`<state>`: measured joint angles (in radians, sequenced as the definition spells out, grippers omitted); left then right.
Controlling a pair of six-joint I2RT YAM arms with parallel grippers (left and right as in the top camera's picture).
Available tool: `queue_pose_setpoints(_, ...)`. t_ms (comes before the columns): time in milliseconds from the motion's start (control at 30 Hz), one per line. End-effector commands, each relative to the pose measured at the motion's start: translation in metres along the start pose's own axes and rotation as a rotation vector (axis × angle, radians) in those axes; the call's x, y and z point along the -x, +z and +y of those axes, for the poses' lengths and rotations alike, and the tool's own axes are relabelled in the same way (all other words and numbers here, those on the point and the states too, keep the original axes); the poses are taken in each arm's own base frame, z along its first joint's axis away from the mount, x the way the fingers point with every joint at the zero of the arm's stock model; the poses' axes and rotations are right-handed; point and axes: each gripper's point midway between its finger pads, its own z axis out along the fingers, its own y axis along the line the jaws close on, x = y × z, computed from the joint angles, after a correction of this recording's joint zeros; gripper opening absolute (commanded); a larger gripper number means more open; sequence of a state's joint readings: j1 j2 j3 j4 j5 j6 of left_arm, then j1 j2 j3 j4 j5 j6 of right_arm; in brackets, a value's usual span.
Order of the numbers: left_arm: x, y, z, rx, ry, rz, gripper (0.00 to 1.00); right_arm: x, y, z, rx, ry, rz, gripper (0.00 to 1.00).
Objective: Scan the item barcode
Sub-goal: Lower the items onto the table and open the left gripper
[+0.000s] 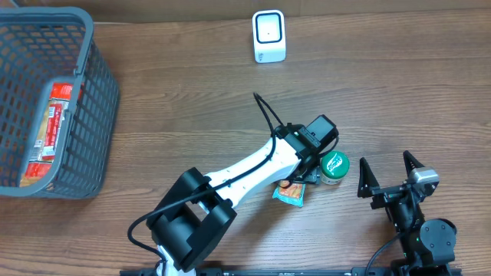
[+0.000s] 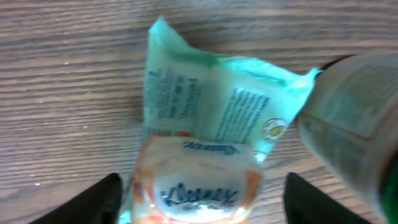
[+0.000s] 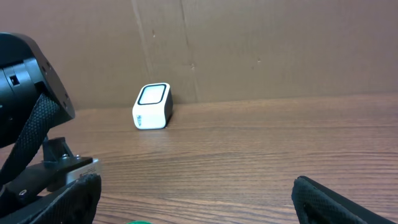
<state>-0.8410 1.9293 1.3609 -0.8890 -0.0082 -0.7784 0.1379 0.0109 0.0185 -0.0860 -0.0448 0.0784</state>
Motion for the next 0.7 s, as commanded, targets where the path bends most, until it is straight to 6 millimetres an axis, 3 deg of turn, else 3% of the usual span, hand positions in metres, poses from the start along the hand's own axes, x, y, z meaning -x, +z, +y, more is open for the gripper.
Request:
queue_pose_setpoints(0,0.001,-0.006,0.006,0.012,-0.011,-0.002,0.68,-0.002,0.000,-0.001,-0.004,0.002,-0.003,1.00)
queue_pose_setpoints(67,-0.003,-0.006,0.010,0.028,-0.008,0.012,0.66,-0.002,0.000,-0.001,-0.004,0.002,-0.003,1.00)
queue_pose_setpoints(133,-0.005,-0.006,0.012,0.037,0.035,0.021,0.55,-0.002,0.000,-0.001,-0.004,0.002,-0.003,1.00)
queue_pose_setpoints(167,-0.003,-0.006,0.015,0.048,0.067,0.017,0.44,-0.002,0.000,-0.001,-0.004,0.002,-0.003,1.00)
queue_pose_setpoints(267,0.002,-0.006,0.024,0.076,0.082,0.005,0.35,-0.002,0.000,-0.001,-0.004,0.002,-0.003,1.00)
queue_pose_setpoints(500,0.017,-0.007,0.058,0.116,0.042,0.031,0.35,-0.002,0.000,-0.001,-0.004,0.002,-0.003,1.00)
queue_pose_setpoints(667,0.013,-0.007,0.063,0.092,0.033,0.079,0.35,-0.002,0.000,-0.001,-0.004,0.002,-0.003,1.00)
